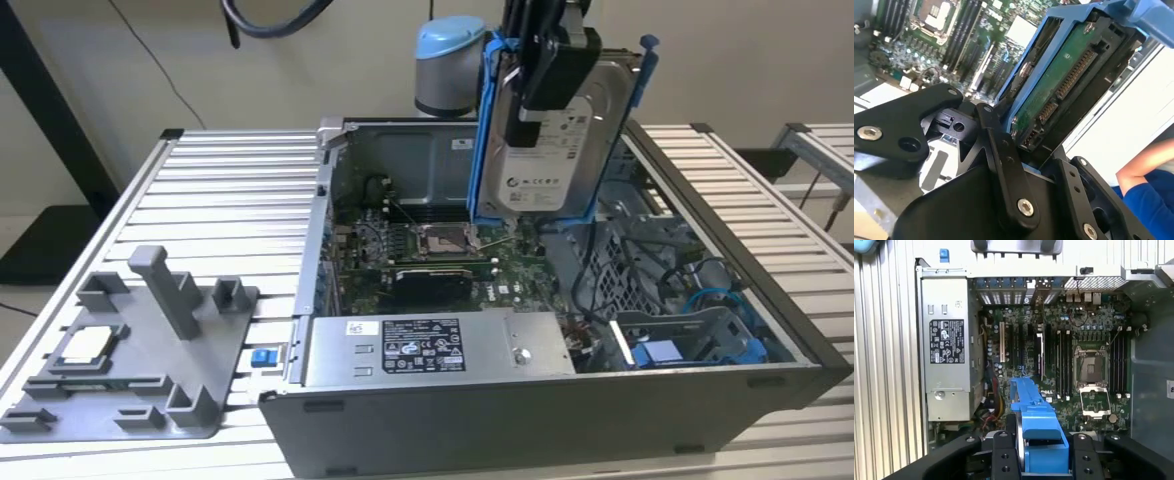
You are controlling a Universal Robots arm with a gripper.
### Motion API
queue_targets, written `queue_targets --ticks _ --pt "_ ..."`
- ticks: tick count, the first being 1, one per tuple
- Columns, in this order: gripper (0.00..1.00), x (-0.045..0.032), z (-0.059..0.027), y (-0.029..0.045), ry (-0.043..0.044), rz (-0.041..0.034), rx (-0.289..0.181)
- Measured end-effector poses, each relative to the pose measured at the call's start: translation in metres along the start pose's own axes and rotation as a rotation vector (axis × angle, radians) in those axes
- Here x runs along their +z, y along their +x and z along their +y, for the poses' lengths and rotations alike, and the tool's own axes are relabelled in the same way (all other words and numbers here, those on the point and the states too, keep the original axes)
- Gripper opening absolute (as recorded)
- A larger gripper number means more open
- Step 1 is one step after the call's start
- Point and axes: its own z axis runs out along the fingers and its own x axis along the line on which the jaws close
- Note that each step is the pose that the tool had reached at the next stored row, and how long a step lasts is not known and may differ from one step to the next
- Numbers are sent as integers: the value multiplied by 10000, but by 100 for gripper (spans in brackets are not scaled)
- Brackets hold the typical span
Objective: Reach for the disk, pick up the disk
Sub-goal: 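Pick up the disk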
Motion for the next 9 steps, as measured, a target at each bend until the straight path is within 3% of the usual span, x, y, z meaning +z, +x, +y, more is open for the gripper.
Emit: queue_targets --ticks 9 --pt "0 -6 -31 350 0 1 0"
